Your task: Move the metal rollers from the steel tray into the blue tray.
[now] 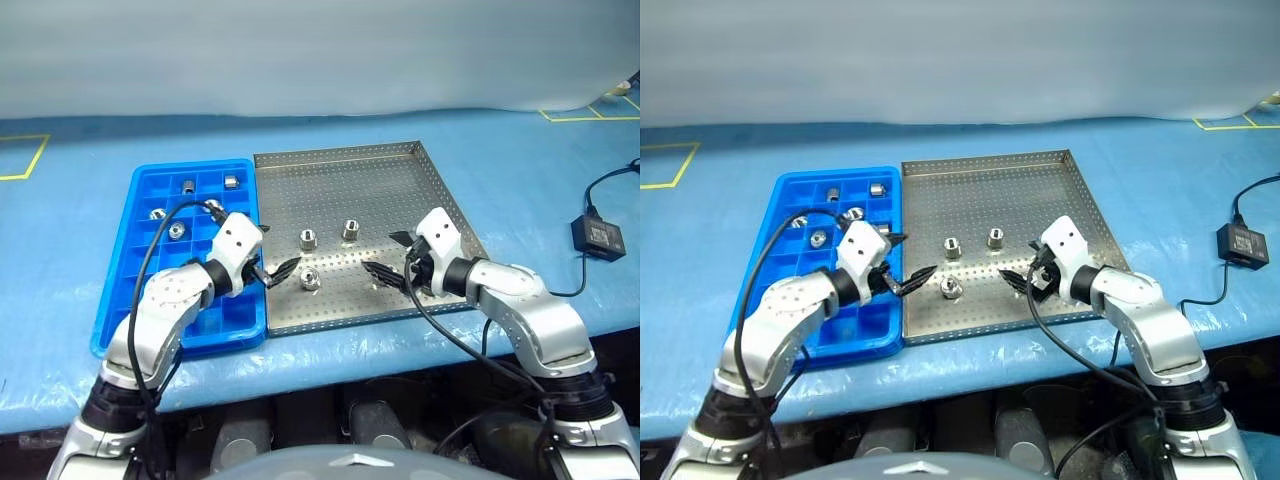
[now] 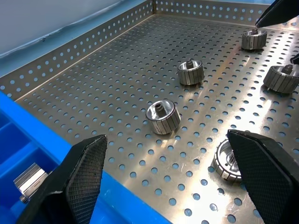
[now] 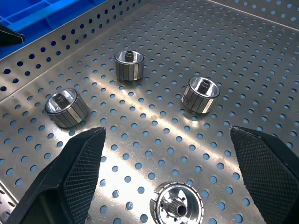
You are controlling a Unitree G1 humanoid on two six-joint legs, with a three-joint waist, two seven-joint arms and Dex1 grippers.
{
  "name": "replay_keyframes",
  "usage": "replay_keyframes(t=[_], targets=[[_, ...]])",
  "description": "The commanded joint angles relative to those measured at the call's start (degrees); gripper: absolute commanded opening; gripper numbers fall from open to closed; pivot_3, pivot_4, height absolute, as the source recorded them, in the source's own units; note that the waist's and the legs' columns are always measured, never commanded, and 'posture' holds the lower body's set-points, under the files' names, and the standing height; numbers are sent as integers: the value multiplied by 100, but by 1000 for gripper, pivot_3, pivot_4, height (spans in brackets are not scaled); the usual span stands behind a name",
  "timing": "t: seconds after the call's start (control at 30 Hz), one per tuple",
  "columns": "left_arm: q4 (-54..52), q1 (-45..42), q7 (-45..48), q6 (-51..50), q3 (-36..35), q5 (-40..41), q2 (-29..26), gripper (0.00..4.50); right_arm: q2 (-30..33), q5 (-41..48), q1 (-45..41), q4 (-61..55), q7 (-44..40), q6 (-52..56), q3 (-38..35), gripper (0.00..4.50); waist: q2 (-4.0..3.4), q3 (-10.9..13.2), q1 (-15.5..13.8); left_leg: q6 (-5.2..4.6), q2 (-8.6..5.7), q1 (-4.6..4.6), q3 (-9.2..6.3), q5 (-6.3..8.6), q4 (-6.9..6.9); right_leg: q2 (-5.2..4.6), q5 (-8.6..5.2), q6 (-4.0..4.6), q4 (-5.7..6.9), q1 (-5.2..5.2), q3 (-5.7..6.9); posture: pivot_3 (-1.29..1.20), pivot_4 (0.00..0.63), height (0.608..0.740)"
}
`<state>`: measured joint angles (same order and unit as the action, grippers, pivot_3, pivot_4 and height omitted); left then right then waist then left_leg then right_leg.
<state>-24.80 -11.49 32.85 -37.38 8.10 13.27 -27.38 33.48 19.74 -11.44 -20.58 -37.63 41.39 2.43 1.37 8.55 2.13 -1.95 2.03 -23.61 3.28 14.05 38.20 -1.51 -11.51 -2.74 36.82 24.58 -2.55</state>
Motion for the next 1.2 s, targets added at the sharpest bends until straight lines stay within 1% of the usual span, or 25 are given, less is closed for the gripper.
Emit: replay_keyframes(t=[0.03,0.23,0.37,0.6,0.7,0.83,0.87,0.93,1.0,1.07,1.2], targets=[[-40,-322,390,-127,367,105,-101,4500,28,78,80,-286,-77,-164,-54,4482,0,0,3,0,-1,0,0,0,0,0,0,0,-1,-1,0,-94,150,740],[685,-954,868,-332,851,8,-211,4500,-77,67,251,-485,6,-240,15,4482,0,0,71,0,-18,2,-1,-1,2,3,-5,-11,2,-1,-1,-132,150,740],[1121,-1303,1002,-404,1226,-297,-354,4500,-133,63,400,-665,106,-267,-7,4482,0,0,159,0,-20,0,-4,0,3,2,-12,-24,2,-2,-2,-150,150,740],[1543,-1572,1295,-647,1773,-585,-428,4500,-195,30,502,-807,234,-264,-7,4482,-1,-2,253,0,-24,1,-3,0,2,1,-9,-29,3,0,-9,-162,150,740],[1591,-1580,1351,-684,1823,-632,-432,3859,-210,21,491,-801,261,-269,0,4500,-2,-2,290,0,-22,5,-3,0,2,3,-9,-29,6,0,-9,-160,150,740],[1605,-1565,1346,-730,1805,-700,-424,2544,-217,3,439,-747,281,-286,13,4500,-3,-3,314,0,-20,6,-3,-1,2,4,-9,-29,8,0,-9,-154,150,740],[1597,-1556,1349,-732,1794,-705,-428,2544,-222,-3,422,-734,285,-287,19,4500,-4,-3,318,0,-20,6,-3,-1,2,4,-9,-29,8,0,-9,-149,150,740],[1585,-1524,1326,-732,1742,-696,-411,2013,-227,-18,386,-700,282,-302,44,4500,-6,-4,320,0,-21,6,-3,-1,3,4,-9,-29,9,-1,-10,-144,150,740],[1570,-1505,1310,-737,1710,-698,-411,1601,-241,-38,338,-648,281,-319,82,4500,-5,-4,320,0,-20,7,-3,-1,3,4,-9,-29,10,-1,-10,-137,150,740],[1544,-1487,1301,-730,1683,-694,-418,1601,-252,-40,296,-600,268,-337,117,4500,-5,-5,317,0,-20,7,-2,-1,3,5,-9,-29,10,-1,-10,-131,150,740],[1211,-1362,1316,-769,1274,-318,-280,1601,-278,8,213,-475,151,-363,211,4500,-6,-5,318,0,-19,6,-2,-1,1,5,-6,-29,10,1,-10,-111,150,740]])
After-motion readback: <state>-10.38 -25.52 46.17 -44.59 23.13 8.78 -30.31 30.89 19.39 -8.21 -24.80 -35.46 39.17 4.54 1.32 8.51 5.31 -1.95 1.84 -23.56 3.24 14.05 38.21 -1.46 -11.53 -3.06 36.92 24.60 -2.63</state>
